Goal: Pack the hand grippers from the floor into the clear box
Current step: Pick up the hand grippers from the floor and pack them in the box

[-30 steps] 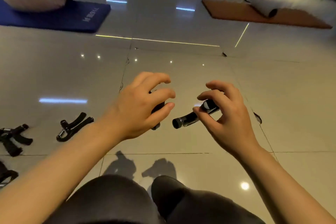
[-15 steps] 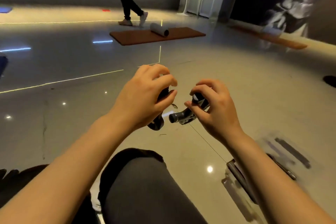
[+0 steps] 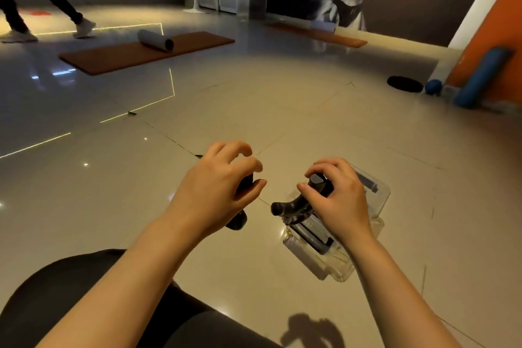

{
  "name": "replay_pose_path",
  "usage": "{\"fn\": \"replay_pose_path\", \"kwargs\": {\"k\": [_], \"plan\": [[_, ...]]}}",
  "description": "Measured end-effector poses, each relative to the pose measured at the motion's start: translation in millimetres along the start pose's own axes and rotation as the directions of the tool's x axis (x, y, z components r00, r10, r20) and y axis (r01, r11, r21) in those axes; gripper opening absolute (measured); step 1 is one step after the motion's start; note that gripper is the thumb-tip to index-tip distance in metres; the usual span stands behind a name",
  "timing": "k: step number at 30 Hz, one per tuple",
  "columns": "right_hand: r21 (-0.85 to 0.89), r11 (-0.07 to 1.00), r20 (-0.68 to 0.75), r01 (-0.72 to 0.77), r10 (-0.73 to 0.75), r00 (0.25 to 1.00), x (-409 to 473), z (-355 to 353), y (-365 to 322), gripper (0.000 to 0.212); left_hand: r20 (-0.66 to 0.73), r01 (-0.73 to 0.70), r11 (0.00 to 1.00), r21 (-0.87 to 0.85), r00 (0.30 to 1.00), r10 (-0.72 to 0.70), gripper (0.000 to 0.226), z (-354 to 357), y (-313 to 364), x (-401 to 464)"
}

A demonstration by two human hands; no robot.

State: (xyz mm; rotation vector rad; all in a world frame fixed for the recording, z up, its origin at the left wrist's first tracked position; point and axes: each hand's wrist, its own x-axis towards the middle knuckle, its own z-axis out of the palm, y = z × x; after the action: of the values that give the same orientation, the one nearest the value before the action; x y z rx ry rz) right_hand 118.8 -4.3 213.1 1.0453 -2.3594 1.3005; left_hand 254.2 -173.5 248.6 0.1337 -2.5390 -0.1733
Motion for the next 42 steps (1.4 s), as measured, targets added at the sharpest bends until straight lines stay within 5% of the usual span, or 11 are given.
{"fn": "replay_pose_path", "kwargs": {"k": [10,17,24,42], "plan": [[-0.084,0.985,-0.036,-0.154,0.151,0.988,-20,-24,54,0.015,-0.072,-0.006,0.992,-0.128,0.997,-0.003,0.015,77,27,27],[-0.224,0.92,0.102,-0.321,0.349,0.932,-23,-5,102,0.017,0.035,0.131,0.955,-0.264,0.991,-0.127,0.029,134,-13,27],[-0.233,0.931,0.19,-0.281,0.327,0.926,41,-5,119,0.012,0.223,-0.102,0.978,-0.181,0.965,0.142,0.029,167,-21,50],[-0.194,0.915,0.094,-0.354,0.377,0.922,7,-107,185,0.017,0.278,0.008,0.974,-0.226,0.959,0.056,0.021,196,117,114]]}}
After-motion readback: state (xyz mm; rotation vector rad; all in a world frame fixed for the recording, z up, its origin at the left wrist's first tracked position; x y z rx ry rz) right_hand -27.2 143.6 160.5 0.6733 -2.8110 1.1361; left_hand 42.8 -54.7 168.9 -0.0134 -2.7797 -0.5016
